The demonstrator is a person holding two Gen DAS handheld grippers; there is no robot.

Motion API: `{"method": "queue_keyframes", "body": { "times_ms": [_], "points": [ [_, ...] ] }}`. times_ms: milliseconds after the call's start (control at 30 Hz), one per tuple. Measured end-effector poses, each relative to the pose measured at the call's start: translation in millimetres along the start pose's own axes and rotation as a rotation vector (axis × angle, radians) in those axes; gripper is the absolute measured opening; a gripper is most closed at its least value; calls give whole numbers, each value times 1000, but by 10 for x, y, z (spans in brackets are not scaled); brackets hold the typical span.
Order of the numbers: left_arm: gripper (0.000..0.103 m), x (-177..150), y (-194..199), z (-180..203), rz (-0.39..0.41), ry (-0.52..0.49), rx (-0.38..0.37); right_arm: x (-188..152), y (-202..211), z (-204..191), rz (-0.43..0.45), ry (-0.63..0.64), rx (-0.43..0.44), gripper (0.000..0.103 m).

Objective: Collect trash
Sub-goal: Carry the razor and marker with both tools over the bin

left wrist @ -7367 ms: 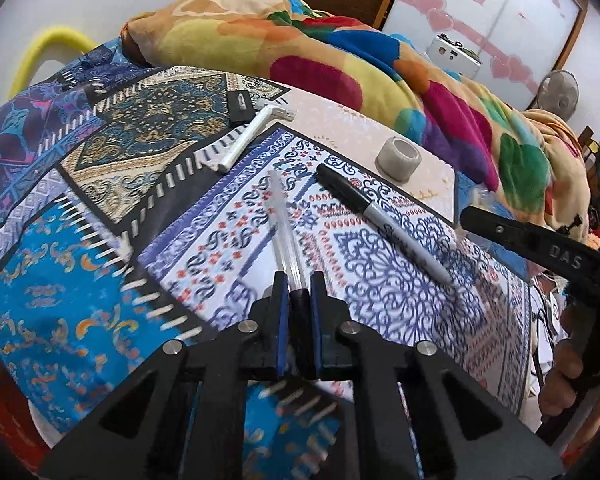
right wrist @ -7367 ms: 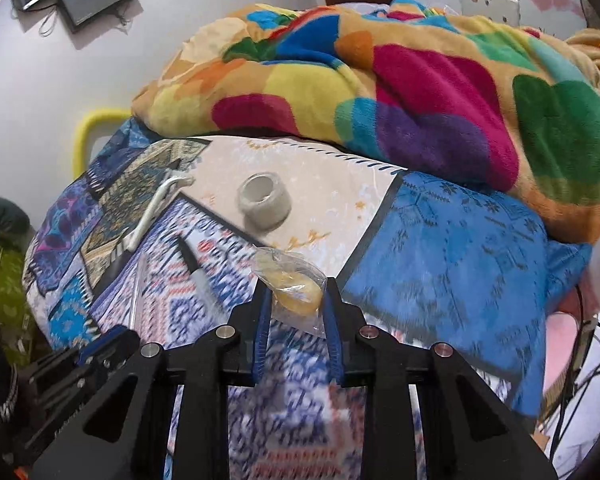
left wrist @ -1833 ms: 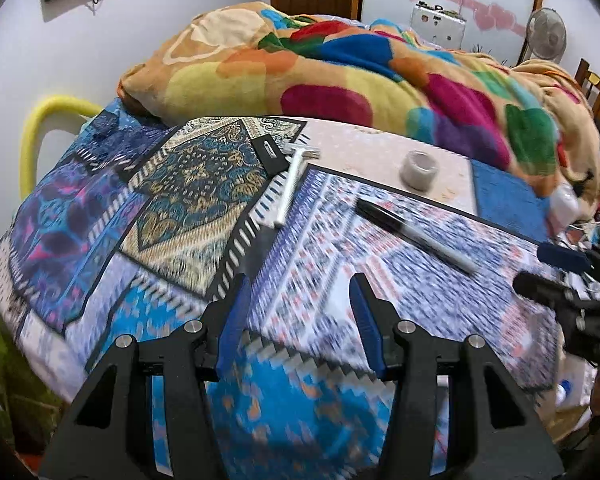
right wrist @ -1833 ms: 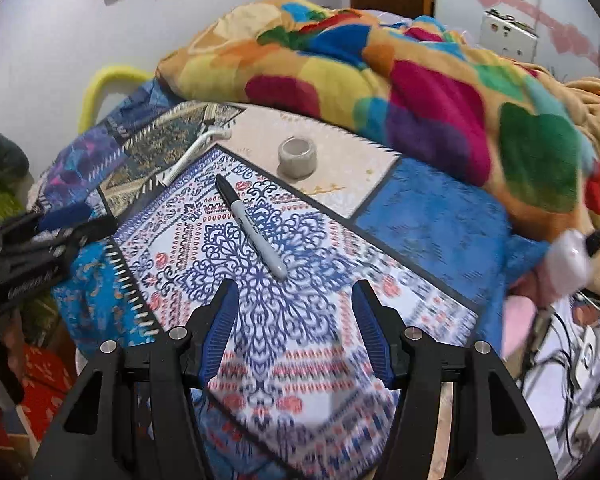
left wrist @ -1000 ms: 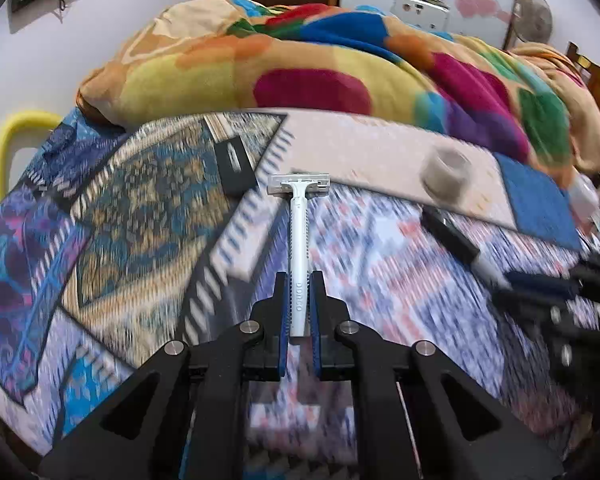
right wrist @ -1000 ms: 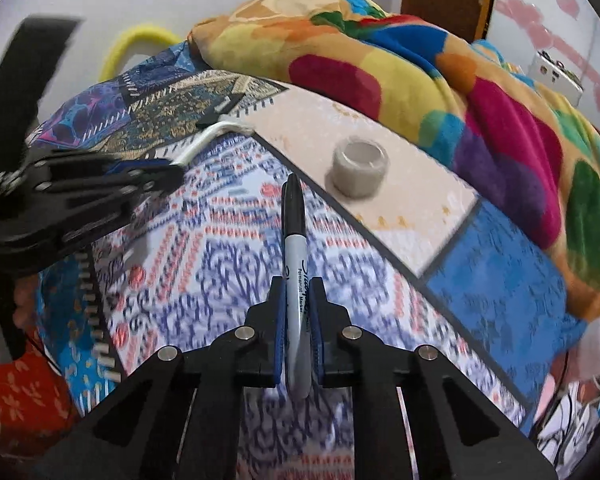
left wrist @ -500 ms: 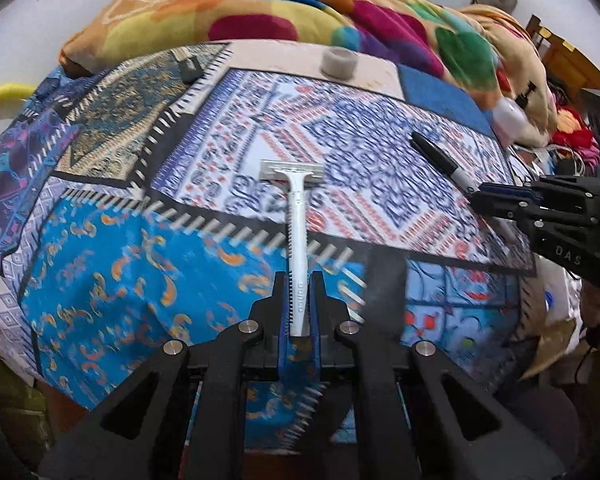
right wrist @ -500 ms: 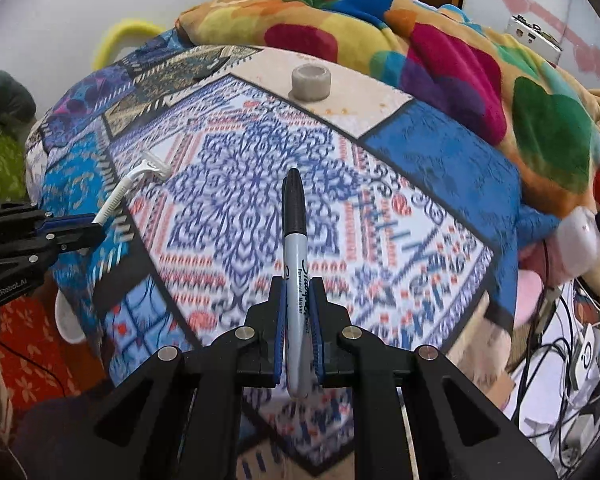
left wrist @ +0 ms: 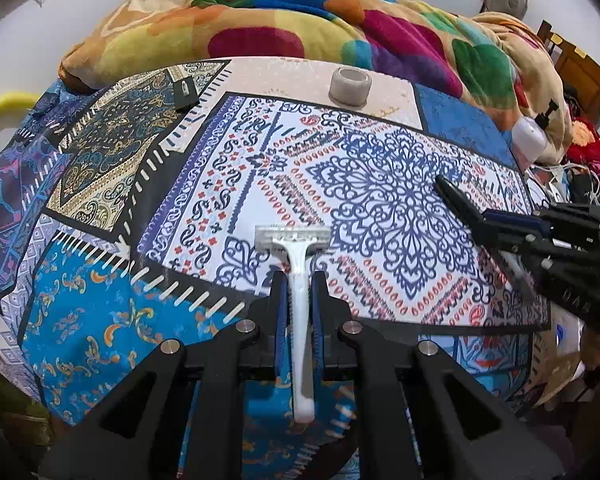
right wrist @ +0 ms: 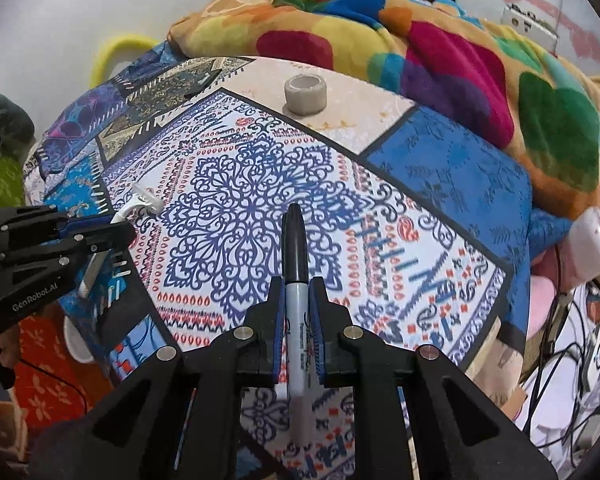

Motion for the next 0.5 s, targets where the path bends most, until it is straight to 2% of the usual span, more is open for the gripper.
{"method": "queue_keyframes", "body": {
  "times_ms": [167, 500],
  "points": [
    [10, 7, -11, 14, 21, -7, 9, -25, 5, -71, 44, 32, -39, 16],
    [8, -95, 50, 29, 16, 16, -7, -55, 29, 7, 31, 10, -54, 17]
  ]
}}
Point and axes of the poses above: each gripper's, at about its wrist camera, not at the fingertips, and y roughly against the way its jaws point, z to its right, x to its top, the point moved 4 cm from there along -y, roughly the way its jaws point, and after that the axes turned 14 degrees about -x, right-handed, at the moved point
